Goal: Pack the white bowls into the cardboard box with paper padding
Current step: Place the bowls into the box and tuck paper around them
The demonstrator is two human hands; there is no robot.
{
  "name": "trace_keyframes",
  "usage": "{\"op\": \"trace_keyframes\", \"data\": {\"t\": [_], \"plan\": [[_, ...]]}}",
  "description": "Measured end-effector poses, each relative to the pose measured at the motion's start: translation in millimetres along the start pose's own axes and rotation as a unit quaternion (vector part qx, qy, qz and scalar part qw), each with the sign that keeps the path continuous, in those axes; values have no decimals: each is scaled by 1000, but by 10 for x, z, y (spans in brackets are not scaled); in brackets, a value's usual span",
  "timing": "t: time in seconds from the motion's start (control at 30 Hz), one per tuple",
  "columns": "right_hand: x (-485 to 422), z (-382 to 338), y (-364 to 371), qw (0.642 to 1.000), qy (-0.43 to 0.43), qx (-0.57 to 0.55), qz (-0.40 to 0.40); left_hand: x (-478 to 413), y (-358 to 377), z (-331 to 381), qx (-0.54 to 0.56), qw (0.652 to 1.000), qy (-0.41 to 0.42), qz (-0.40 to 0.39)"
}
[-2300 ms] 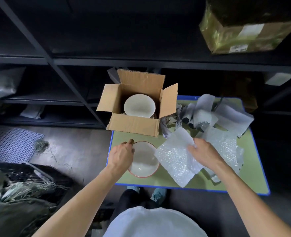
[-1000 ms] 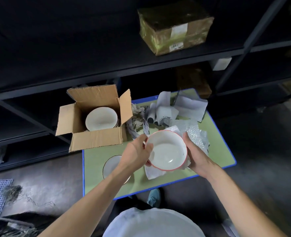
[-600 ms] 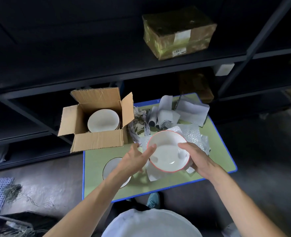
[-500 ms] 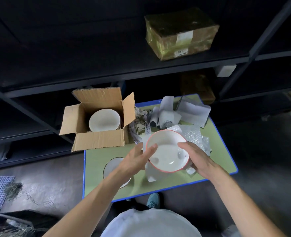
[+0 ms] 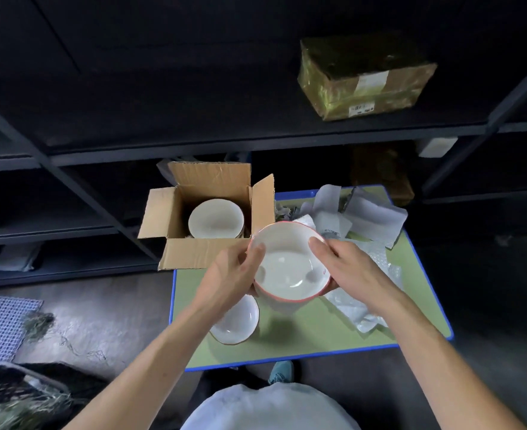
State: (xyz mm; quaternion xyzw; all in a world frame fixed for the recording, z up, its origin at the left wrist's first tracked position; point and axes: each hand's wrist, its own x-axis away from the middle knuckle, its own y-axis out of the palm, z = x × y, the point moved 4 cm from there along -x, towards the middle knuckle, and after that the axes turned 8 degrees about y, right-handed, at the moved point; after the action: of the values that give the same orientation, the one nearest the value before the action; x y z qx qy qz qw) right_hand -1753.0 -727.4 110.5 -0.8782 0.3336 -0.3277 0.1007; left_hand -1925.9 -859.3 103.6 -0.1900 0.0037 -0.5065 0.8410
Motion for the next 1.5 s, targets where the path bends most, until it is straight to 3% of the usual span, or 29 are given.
{"op": "trace_keyframes", "data": {"t": [0.13,0.23,0.53,0.7,0.93,1.07,1.5], "plan": [[-109,-457,169,999,-27,-23,-33,-125,-490,75,-34,998,5,57],[-308,-752,327,998,-37,-3,-41,-276,-821,89,7,998,2,68],[-1042,-1141,861,990,-37,129,38,-865,-1417,-254,-88,990,34,108],[-1263,-1128,1084,980,-16,178,86,-1225,-1407,-529,-189,980,23,62],[-1390,-1043,1349,949,54,280,134,-1422,-1350,-757,-386,922,34,20],[-1429,-1055,1393,929,58,330,158,-1393,-1381,-674,-419,905,59,55],[-1486,-1041,1564,885,68,436,150,-1275,-1271,-329,-520,850,58,-57]]}}
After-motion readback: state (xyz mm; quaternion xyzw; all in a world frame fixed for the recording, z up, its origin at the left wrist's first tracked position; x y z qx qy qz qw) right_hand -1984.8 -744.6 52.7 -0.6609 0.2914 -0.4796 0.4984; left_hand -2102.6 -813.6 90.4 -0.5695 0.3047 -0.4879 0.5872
